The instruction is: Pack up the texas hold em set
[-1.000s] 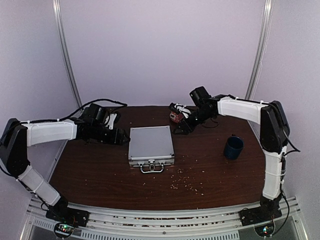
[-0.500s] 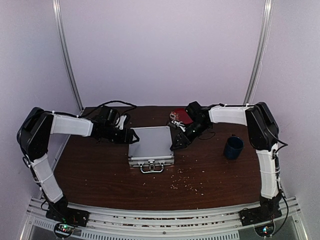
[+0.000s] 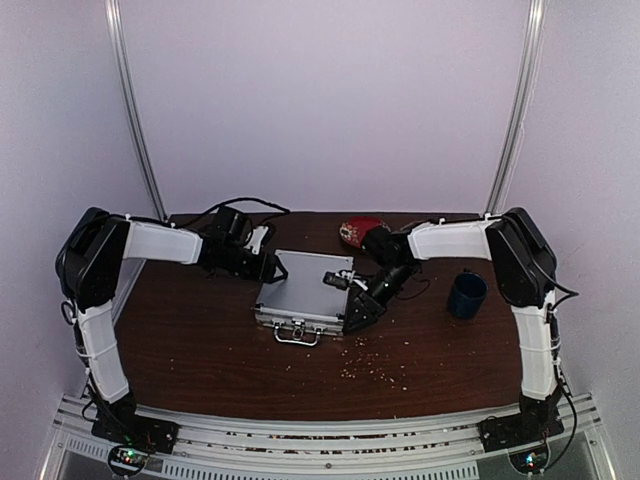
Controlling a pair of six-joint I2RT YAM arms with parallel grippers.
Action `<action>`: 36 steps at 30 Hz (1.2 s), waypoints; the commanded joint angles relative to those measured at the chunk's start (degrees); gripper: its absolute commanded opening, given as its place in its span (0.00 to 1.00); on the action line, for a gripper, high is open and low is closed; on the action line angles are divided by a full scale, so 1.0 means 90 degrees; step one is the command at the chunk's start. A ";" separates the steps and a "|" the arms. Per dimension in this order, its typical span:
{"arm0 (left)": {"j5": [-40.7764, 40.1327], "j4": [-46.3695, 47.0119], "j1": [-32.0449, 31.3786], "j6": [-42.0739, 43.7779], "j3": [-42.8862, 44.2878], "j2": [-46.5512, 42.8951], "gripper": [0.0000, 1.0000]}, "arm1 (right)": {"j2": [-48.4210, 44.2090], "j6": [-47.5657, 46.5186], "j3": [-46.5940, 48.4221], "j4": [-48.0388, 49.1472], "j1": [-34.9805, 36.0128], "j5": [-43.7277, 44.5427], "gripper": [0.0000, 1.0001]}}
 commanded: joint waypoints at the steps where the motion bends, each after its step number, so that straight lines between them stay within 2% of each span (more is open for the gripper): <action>1: 0.1114 0.0010 -0.0822 0.0714 0.0476 0.0319 0.63 | -0.0477 -0.0494 -0.0369 -0.0071 0.0582 -0.0229 0.52; 14: 0.1610 -0.0077 -0.1266 0.0972 0.0859 0.0550 0.60 | -0.1103 -0.0505 -0.1053 0.0045 0.1383 0.0337 0.52; 18: 0.0452 -0.0199 -0.1266 0.0882 0.0680 -0.0005 0.66 | -0.1292 -0.0827 -0.1112 -0.0369 0.1373 0.0681 0.52; 22: -0.0961 -0.0195 -0.1271 0.0823 0.0168 -0.1232 0.76 | -0.1732 -0.1152 -0.1410 -0.0767 0.1326 0.1013 0.52; 25: -0.1380 -0.0212 -0.1271 0.0748 -0.0399 -0.2041 0.77 | -0.2043 -0.1398 -0.1496 -0.1188 0.1265 0.1168 0.52; 28: -0.1178 -0.0163 -0.1273 0.0595 -0.1150 -0.2724 0.75 | -0.2321 -0.1522 -0.1477 -0.1431 0.1075 0.1197 0.52; 31: -0.0452 -0.0134 -0.1327 0.0502 -0.1868 -0.3200 0.72 | -0.2493 -0.1394 -0.1267 -0.1279 0.0699 0.1162 0.52; 36: 0.0203 -0.0129 -0.1534 0.0469 -0.2724 -0.3625 0.72 | -0.2630 -0.0299 -0.1039 0.0277 -0.0161 0.1564 0.52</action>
